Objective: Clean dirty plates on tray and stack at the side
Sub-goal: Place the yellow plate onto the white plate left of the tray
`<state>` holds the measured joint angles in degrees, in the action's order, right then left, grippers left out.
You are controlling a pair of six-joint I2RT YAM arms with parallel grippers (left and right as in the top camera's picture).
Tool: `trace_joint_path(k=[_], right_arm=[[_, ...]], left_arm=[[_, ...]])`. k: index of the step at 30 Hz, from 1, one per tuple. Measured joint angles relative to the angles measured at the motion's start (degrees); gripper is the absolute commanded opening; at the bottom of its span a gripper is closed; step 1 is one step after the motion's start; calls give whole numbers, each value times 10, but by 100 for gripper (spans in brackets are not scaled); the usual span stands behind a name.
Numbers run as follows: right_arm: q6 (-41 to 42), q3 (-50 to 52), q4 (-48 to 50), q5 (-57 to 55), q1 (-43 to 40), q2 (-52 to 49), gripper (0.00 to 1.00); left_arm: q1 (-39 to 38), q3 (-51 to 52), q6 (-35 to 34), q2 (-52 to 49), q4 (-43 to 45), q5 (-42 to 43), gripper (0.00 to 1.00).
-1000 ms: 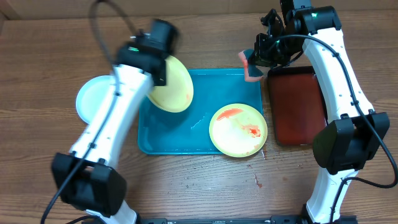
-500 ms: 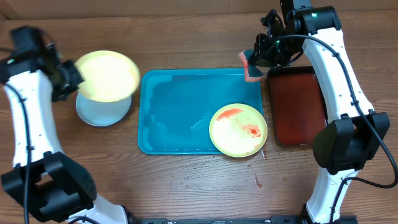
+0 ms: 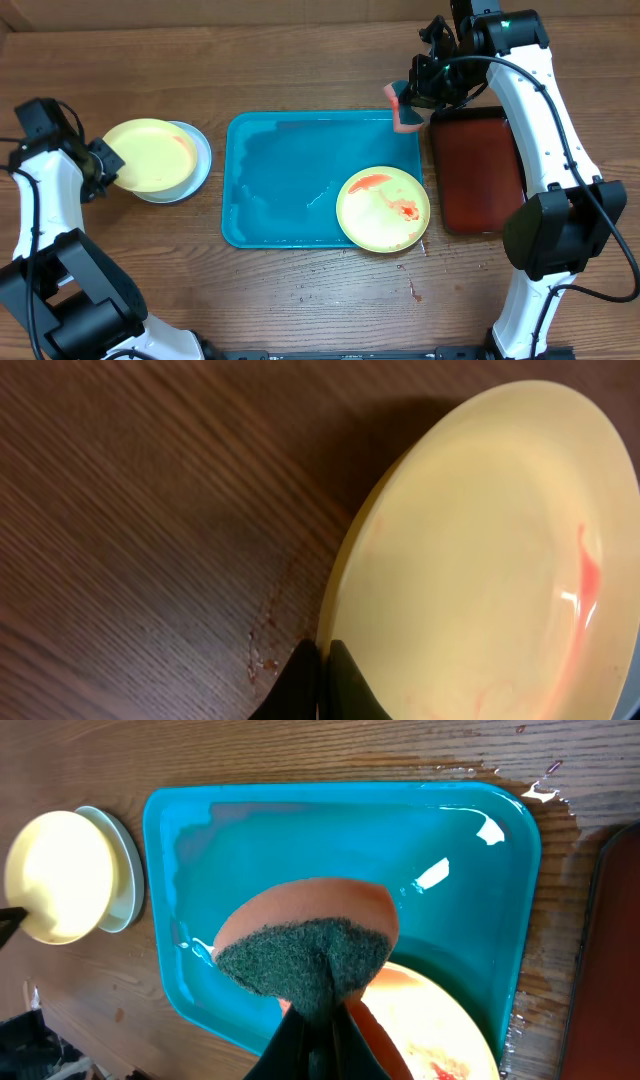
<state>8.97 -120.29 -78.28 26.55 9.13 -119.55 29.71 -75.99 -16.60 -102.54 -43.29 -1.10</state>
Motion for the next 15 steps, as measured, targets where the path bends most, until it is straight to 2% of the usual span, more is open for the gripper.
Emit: trace_joint_path(k=[3,8,15], right_arm=[[0,0,-3,0,0,0,4],[0,0,-3,0,0,0,4],[0,0,-4,0,0,0,4]], left_arm=[[0,24,-3,0,21,-1,14],[-1,34,-12,0,26,1,33],[-15,34,-11,0,42,41,42]])
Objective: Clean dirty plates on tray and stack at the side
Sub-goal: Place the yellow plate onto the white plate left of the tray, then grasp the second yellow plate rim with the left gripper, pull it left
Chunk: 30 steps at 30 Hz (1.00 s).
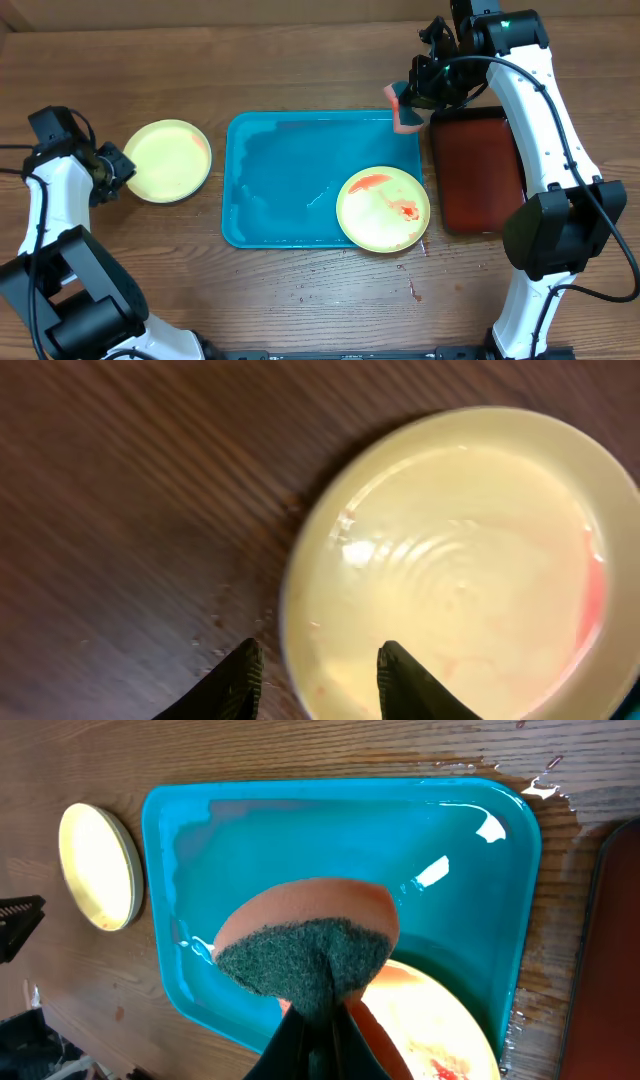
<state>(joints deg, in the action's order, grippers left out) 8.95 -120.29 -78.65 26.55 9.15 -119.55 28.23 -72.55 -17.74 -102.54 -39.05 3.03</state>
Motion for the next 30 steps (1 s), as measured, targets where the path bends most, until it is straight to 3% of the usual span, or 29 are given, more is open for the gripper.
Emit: trace_joint_path(k=[8,14,18,26,30], right_arm=[[0,0,-3,0,0,0,4],[0,0,-2,0,0,0,4],[0,0,-2,0,0,0,4],[0,0,-3,0,0,0,4],[0,0,-3,0,0,0,4]], left_arm=[[-71,-16,47,0,-40,66,42],[-182,-47,68,0,-70,144,44],[-282,-49,75,0,-78,192,52],[-452,-49,76,0,-95,203,51],[-481,-49,76,-11,-106,196,51]])
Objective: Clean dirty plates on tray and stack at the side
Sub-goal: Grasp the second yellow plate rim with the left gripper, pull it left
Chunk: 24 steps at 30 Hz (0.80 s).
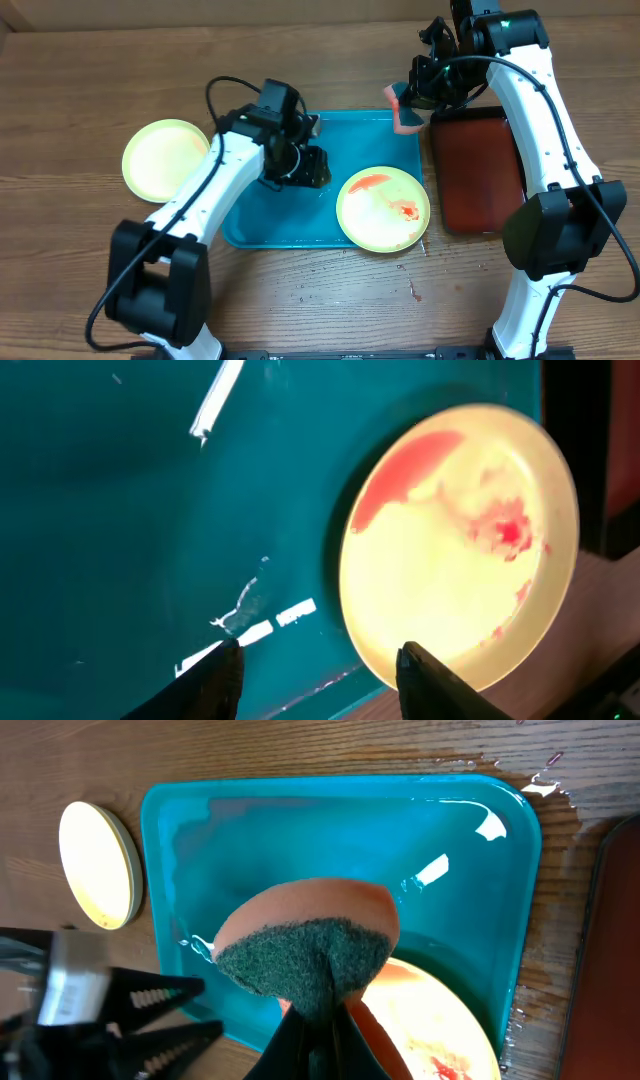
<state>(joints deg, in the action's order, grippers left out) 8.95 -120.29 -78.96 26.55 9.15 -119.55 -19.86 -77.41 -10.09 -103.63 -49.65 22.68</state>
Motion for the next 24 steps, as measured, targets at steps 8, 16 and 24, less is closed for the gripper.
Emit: trace_joint_path(k=[8,16,24], right_arm=[[0,0,0,0,0,0,4],[0,0,0,0,0,0,4],[0,0,-1,0,0,0,4]], left_arm=[[-34,0,0,-66,-1,10,50],[-69,0,-1,-100,-1,20,31],[-70,0,-4,-119,1,21,4]])
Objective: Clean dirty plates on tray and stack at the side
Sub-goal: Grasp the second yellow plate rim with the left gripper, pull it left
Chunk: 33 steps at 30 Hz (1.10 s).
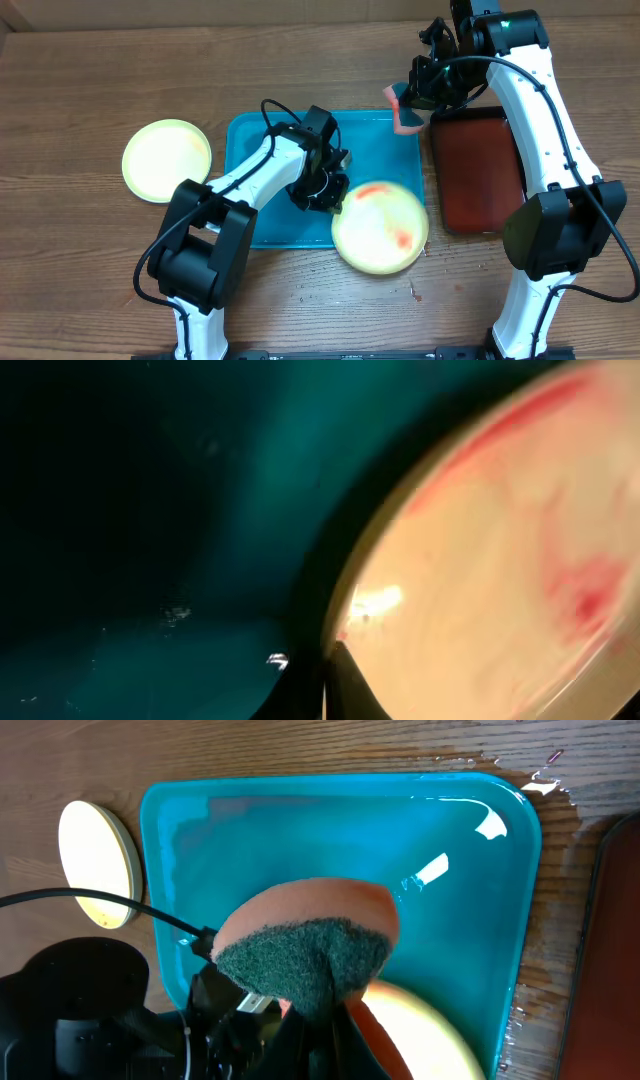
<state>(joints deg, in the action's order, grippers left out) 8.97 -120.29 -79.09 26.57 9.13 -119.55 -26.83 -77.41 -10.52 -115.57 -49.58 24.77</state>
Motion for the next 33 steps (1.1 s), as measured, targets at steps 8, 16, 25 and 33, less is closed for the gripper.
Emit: trace_joint_path(k=[8,16,25,33], right_arm=[[0,0,-5,0,2,0,4],[0,0,2,-1,17,0,4],[0,0,5,-33,59,0,4],[15,0,12,-66,85,-12,4]], left_arm=[[40,-11,0,0,-1,-42,4],[101,-83,22,0,-2,-146,21],[107,-132,39,0,-56,-234,56],[107,-100,-52,0,-49,-205,49]])
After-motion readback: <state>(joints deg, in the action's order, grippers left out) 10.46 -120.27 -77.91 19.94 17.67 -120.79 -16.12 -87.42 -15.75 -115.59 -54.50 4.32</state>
